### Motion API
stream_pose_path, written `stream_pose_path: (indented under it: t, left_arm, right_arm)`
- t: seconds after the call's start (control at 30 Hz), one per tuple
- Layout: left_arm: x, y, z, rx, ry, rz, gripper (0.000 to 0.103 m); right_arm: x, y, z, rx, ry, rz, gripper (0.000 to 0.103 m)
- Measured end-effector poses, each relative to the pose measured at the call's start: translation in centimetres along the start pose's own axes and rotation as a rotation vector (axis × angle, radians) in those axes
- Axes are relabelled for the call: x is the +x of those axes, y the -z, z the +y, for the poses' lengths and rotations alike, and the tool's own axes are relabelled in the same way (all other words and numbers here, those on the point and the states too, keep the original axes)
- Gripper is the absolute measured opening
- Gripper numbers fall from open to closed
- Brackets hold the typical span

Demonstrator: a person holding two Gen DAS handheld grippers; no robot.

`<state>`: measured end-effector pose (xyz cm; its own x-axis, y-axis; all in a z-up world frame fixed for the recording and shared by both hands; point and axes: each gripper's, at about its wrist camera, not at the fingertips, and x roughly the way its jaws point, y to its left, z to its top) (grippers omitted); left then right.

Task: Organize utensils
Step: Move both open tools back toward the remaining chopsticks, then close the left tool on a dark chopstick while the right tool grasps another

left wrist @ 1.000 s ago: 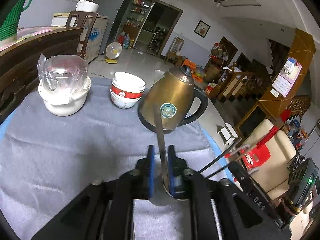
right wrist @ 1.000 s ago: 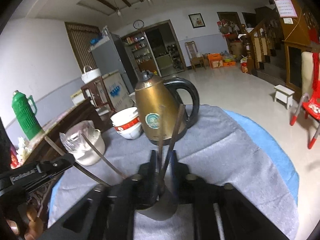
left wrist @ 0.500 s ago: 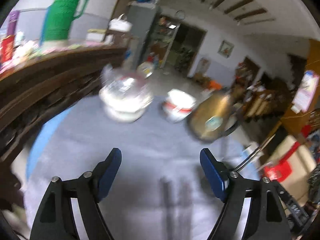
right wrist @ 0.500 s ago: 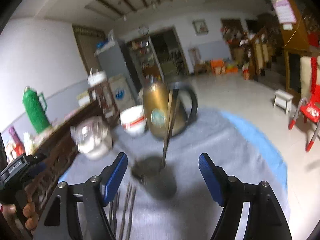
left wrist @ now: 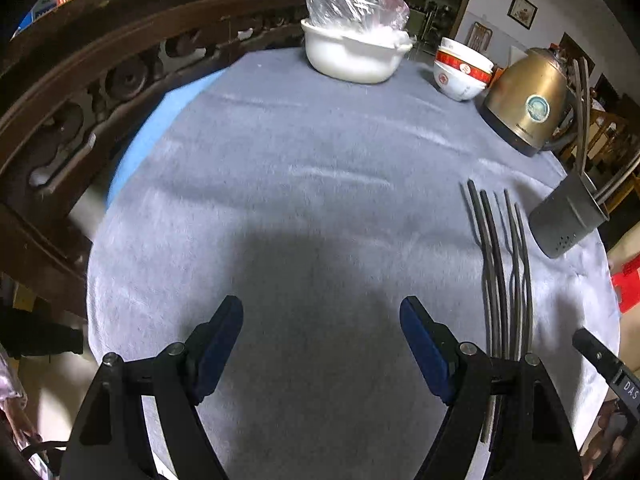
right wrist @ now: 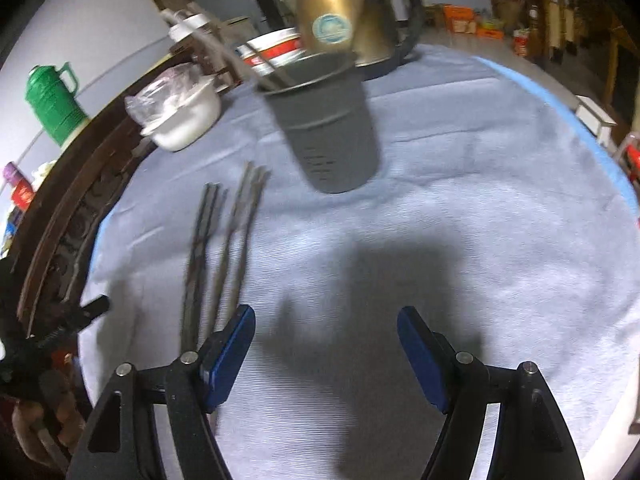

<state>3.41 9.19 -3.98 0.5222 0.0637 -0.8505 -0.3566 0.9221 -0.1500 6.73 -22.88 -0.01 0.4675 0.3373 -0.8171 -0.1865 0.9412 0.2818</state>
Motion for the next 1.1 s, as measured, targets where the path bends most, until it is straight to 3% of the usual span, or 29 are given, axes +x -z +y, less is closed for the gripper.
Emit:
stream_pose_path:
  t: [0.1, 0.17, 0.2, 0.4, 0.47, 0.5, 0.53, 0.83, 0.97, 1.1]
  left_arm:
    - [-0.3, 0.3, -1.1, 0.039, 0.016, -0.005, 0.081]
    - [-0.5, 0.5, -1.7, 0.057, 0.022, -0.007, 0.081]
    - [-0.5, 0.7, -1.9, 0.062, 0.028, -0.004, 0.081]
    - [-0.3, 0.2, -3.2, 0.081, 0.050, -0.002, 0.081]
    - [0.0, -0.2, -3.8, 0.087, 0.058, 0.005, 0.081]
    - [0.2, -0.5, -4.2, 0.092, 0.062, 0.011, 0.081]
    - [0.3, -0.7, -4.7, 0.096, 0.073, 0.016, 0.081]
    - [2.9, -1.9, -10.1, 0.202, 0.079, 0.083, 0.079]
    - [4.3, -1.5, -10.9, 0.230, 0.062, 0.148, 0.057]
    - [4.2, -1.8, -10.8, 0.221, 0.087, 0.153, 0.044]
  right_arm:
    - [0.9, -0.9, 1.8, -0.031, -0.034, 0.009, 0.074]
    - [2.1, -1.6, 3.1, -0.053, -0.036, 0.034, 0.057]
    - [2.7, -1.8, 3.5, -0.056, -0.034, 0.052, 0.041]
    - [5.7, -2.3, 5.4, -0.085, -0.018, 0.111, 0.037]
    - [6.0, -2.4, 5.8, -0.104, 0.003, 0.109, 0.027]
    - [6.1, -2.5, 5.7, -0.104, 0.005, 0.124, 0.015]
    - [6.0, -2.4, 5.5, -0.104, 0.008, 0.127, 0.010]
    - [5.0, -1.8, 3.7, -0.093, -0.008, 0.128, 0.010]
    - [4.9, -1.9, 3.4, -0.089, -0.022, 0.126, 0.010]
    - [4.9, -1.9, 3.3, -0.088, -0.032, 0.125, 0.010]
